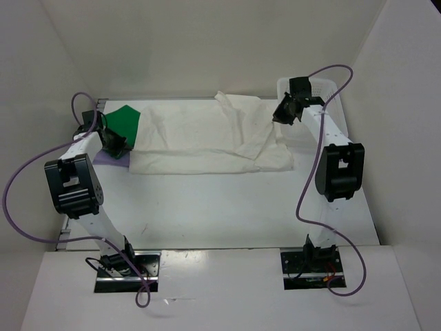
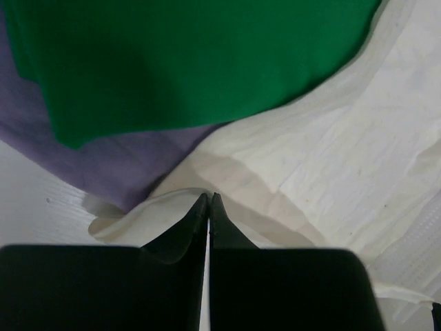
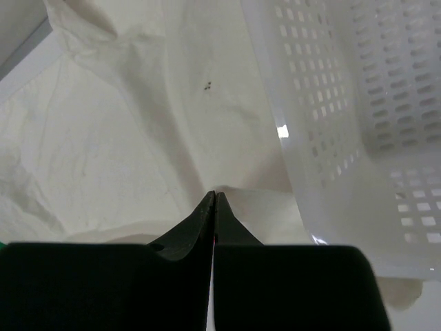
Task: Fold and stack the t-shirts
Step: Fold the flattened tshirt in 1/3 of the way
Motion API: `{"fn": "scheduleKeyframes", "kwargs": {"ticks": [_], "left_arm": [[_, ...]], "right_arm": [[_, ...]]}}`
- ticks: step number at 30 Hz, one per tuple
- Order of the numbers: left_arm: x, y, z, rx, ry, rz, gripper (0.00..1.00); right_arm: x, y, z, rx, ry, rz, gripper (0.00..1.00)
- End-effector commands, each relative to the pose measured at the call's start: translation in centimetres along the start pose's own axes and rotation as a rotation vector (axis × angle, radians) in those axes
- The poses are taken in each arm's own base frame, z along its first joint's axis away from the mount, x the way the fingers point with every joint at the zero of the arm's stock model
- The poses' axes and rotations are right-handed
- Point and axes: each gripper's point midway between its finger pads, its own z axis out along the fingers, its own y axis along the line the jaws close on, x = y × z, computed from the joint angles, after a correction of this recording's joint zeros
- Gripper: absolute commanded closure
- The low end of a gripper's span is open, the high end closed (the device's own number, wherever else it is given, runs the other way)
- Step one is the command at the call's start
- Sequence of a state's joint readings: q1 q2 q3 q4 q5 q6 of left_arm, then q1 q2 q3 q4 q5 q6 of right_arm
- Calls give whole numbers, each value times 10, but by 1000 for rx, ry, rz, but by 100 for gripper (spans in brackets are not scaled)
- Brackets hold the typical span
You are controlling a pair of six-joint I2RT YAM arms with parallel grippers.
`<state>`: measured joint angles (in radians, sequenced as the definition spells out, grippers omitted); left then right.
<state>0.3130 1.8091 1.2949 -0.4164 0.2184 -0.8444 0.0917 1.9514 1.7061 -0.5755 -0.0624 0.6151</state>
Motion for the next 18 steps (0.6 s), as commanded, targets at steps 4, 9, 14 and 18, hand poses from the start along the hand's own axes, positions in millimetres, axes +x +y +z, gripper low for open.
{"fn": "scheduleKeyframes", "kwargs": {"ticks": [4,9,14,18], "left_arm": [[-18,-12,4,43,-54,-2,80],[-33,-29,-16,92,-132,19,74],[-29,-32,-28,101,-129,30,61],[-7,-18,-64,123,-176,63,61]], "right_arm": [[-39,5,4,14,-106,-23,99],[-54,14,5,-6,-148,-24,99],[-51,18,-9,-20,-131,-25,65],[-45,20,-47,-73,-181,-18,56]]}}
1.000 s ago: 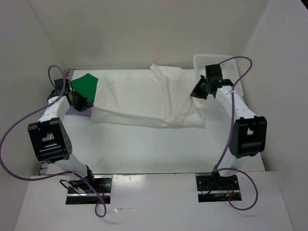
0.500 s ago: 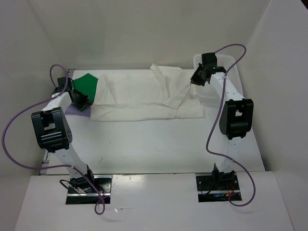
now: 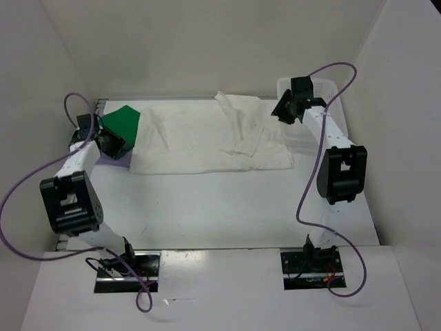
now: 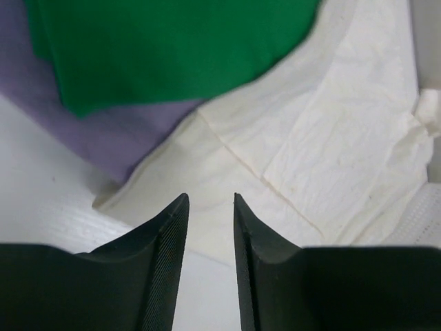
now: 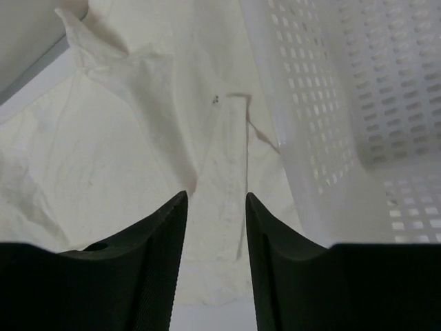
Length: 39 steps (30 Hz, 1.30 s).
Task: Fold and stack the t-shirts
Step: Fold the flattened tshirt in 1/3 of the way
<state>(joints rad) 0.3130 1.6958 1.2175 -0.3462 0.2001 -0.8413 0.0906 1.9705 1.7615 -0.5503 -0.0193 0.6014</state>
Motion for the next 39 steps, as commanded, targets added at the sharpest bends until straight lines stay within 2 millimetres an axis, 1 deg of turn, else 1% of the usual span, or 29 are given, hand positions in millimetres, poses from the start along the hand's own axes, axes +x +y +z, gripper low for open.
{"fn": "scheduleKeyframes", "kwargs": {"ticks": [1,2,3,4,5,6,7,8,9,10,11,12,13,14,16,18,21,23,24,25,26,28,29,31,33,35,36,38,39], "left_arm": [[19,14,-34,21,-42,20,61],[29,18,-39,26,-29,10,62],[41,25,-36,23,9,3,64],[54,35,-34,7,39,-5,65],[57,40,-32,-1,48,-9,67],[60,47,-29,-19,59,-21,68],[67,52,-26,-25,85,-28,69],[67,60,-19,-35,96,-45,69],[69,65,-15,-42,109,-68,69],[74,69,-7,-48,135,-76,69],[75,71,-3,-55,141,-87,69],[73,70,1,-55,140,-96,69],[75,75,9,-65,151,-100,68],[76,75,12,-61,159,-111,68],[76,77,20,-68,165,-129,66],[75,78,27,-66,161,-142,65],[73,76,34,-60,165,-161,66],[74,77,37,-60,166,-162,71],[72,76,38,-54,160,-159,75],[74,78,40,-60,166,-162,81],[70,75,40,-53,159,-159,84],[70,75,39,-52,159,-150,88],[73,73,40,-50,164,-142,92],[78,73,42,-54,176,-136,94],[75,71,43,-60,161,-125,98],[75,67,44,-64,157,-104,100],[78,65,44,-62,162,-97,100],[80,64,45,-65,162,-86,100],[79,65,45,-72,156,-85,100]], "right_arm": [[-13,7,-61,-79,-100,11,54],[-5,6,-67,-95,-92,10,54],[2,3,-73,-102,-85,19,61],[19,-6,-83,-104,-68,32,82],[31,-9,-86,-119,-42,41,92],[56,-26,-81,-90,-2,66,100],[67,-30,-83,-96,15,79,100],[72,-33,-91,-105,4,92,100],[95,-49,-84,-76,42,116,100],[98,-56,-86,-71,37,123,100],[108,-63,-83,-54,58,137,92],[121,-76,-79,-26,81,146,84],[119,-81,-78,-24,66,168,67],[119,-89,-76,-8,60,176,60],[127,-103,-68,31,62,193,49],[123,-116,-63,66,43,220,45],[125,-129,-47,127,32,242,45],[126,-135,-39,153,27,264,45],[134,-140,-32,174,51,265,48],[132,-142,-28,182,36,276,50],[133,-142,-25,185,37,291,50],[137,-150,-18,218,39,302,58],[139,-152,-16,225,46,302,60],[137,-154,-13,239,38,311,60],[138,-159,-8,266,35,309,60],[129,-158,-7,265,3,316,64],[133,-160,-4,274,13,316,64],[129,-161,3,281,7,315,71],[134,-162,6,283,25,316,76]]}}
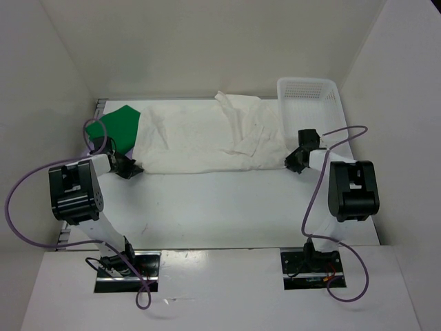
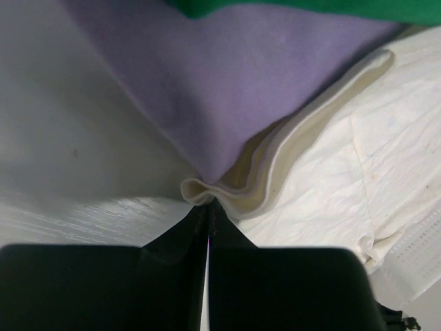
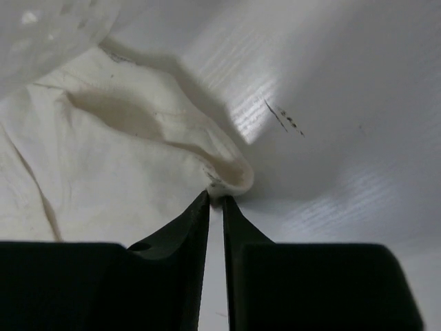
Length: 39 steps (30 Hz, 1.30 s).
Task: Fold and stack the t-shirts
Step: Fold the flattened tshirt in 1/3 of the way
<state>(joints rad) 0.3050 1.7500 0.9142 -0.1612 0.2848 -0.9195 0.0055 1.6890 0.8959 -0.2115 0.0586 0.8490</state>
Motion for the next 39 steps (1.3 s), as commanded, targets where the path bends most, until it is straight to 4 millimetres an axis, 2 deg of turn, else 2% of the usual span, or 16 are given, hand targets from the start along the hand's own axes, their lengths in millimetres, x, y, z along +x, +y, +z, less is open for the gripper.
{"fn": "scheduleKeyframes", "kwargs": {"ticks": [1,2,3,6,7,8,9,10,13,20,24,27,30,34,35,39], "left_arm": [[-6,-3,5,-14,-27,31,100],[-7,-6,2,-6,-33,34,100],[-5,-3,2,-17,-24,40,100],[-3,-7,-13,-11,-29,72,100],[2,-5,-16,-9,-17,70,100],[1,-5,-24,4,-23,74,100],[7,7,-28,-12,1,63,100],[15,8,-31,-2,30,69,100],[37,26,-52,0,90,50,100],[81,66,-92,36,201,-88,100],[97,59,-118,75,244,-62,100],[132,68,-124,95,353,-108,100],[146,74,-130,78,401,-125,100],[127,66,-144,30,370,-57,100],[126,65,-145,20,365,-45,100],[119,62,-146,20,342,-32,100]], "right_arm": [[-18,8,13,11,-59,17,84],[-21,11,13,4,-65,18,98],[-19,8,12,15,-55,17,100],[-20,-3,-12,37,-61,25,100],[-8,-18,-21,69,-35,11,100],[-19,-20,-41,40,-66,40,100],[-15,-24,-51,22,-50,50,100],[0,-42,-58,50,-10,60,100],[8,-55,-99,-11,-9,126,100],[59,-54,-138,-75,173,106,100],[60,-43,-156,-89,179,16,100],[58,-44,-173,-73,174,-74,100],[52,-49,-190,-38,148,-126,100],[29,-62,-216,50,38,-190,98],[30,-73,-219,88,37,-207,95],[35,-68,-228,57,37,-216,81]]}}
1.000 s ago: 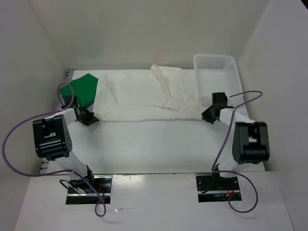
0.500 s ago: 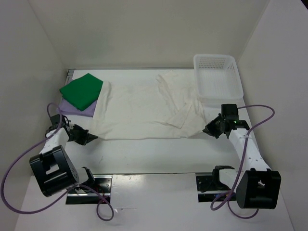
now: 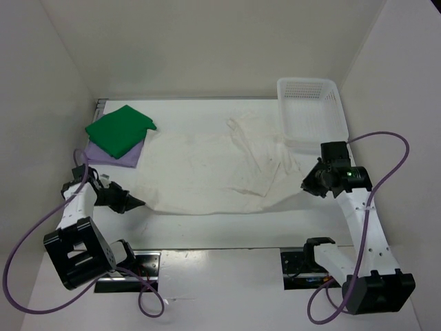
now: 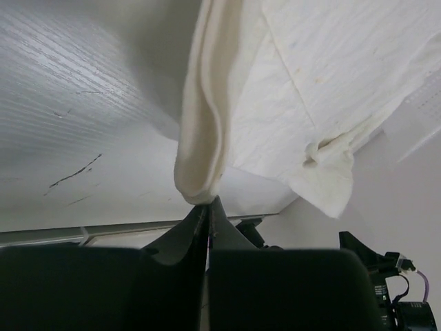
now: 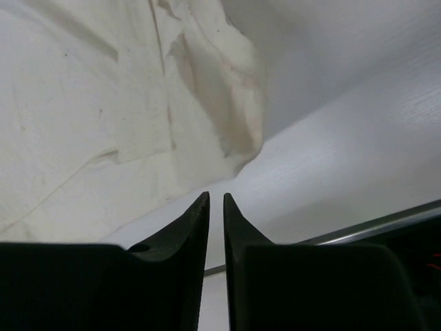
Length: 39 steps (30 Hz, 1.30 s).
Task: Fold and stack the t-shirts
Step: Fold the flattened tshirt in 1/3 of the way
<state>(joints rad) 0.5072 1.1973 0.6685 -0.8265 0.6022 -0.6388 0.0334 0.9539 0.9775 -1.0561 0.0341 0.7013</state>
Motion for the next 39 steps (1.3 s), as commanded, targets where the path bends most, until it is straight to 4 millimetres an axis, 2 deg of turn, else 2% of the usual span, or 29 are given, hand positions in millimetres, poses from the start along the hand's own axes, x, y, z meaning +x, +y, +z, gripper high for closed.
{"fn": "scheduleKeyframes", "kwargs": {"ticks": [1,2,4,5,7,9,10,11,12,13,14,15,16,17,18,20,21,22,24,25,29,35,39], "left_arm": [[-3,-4,-10,-30,-13,31,97],[-7,-4,-11,-39,-20,41,79],[-15,-6,-14,-58,-49,51,60],[-21,-6,-17,-74,-74,60,43],[-35,-7,-24,-116,-140,70,31],[-51,-19,-39,-127,-214,112,23],[-58,-19,-42,-158,-249,126,23],[-64,-25,-45,-144,-273,142,23],[-65,-35,-45,-127,-300,181,21],[-71,-52,-44,-60,-322,230,21],[-67,-64,-40,2,-299,275,25],[-55,-76,-28,53,-246,330,30],[-53,-95,-23,120,-251,391,37],[-48,-99,-14,121,-225,401,50],[-33,-107,-4,133,-174,426,59],[-26,-116,13,135,-143,475,75],[-21,-117,21,119,-135,492,86],[-9,-125,36,115,-100,552,87],[5,-127,53,90,-51,595,89],[21,-130,70,81,2,652,89],[44,-128,96,45,61,707,87],[44,-103,114,0,93,660,86],[41,-99,114,-8,91,645,86]], "right_arm": [[8,-20,-14,79,11,-43,79],[5,-17,-16,71,2,-42,70],[-6,-13,-21,72,-31,-50,53],[-12,-12,-23,77,-48,-49,42],[-28,3,-28,41,-89,-55,40],[-30,23,-23,-42,-72,-65,49],[-37,40,-14,-107,-86,-66,55],[-33,47,3,-123,-34,-69,61],[-16,53,19,-166,49,-72,80],[-15,72,37,-229,61,-84,91],[-9,78,49,-256,87,-80,100],[5,78,64,-273,142,-68,100],[4,91,74,-324,136,-71,100],[17,92,91,-307,193,-82,100],[25,91,100,-302,221,-87,97],[36,96,115,-289,239,-110,80],[41,91,121,-276,252,-108,73],[46,90,125,-279,273,-107,68],[60,80,134,-248,311,-112,64],[67,77,136,-236,328,-118,64],[76,71,140,-221,337,-108,63],[86,65,140,-190,347,-98,63],[93,64,139,-186,361,-105,63]]}}
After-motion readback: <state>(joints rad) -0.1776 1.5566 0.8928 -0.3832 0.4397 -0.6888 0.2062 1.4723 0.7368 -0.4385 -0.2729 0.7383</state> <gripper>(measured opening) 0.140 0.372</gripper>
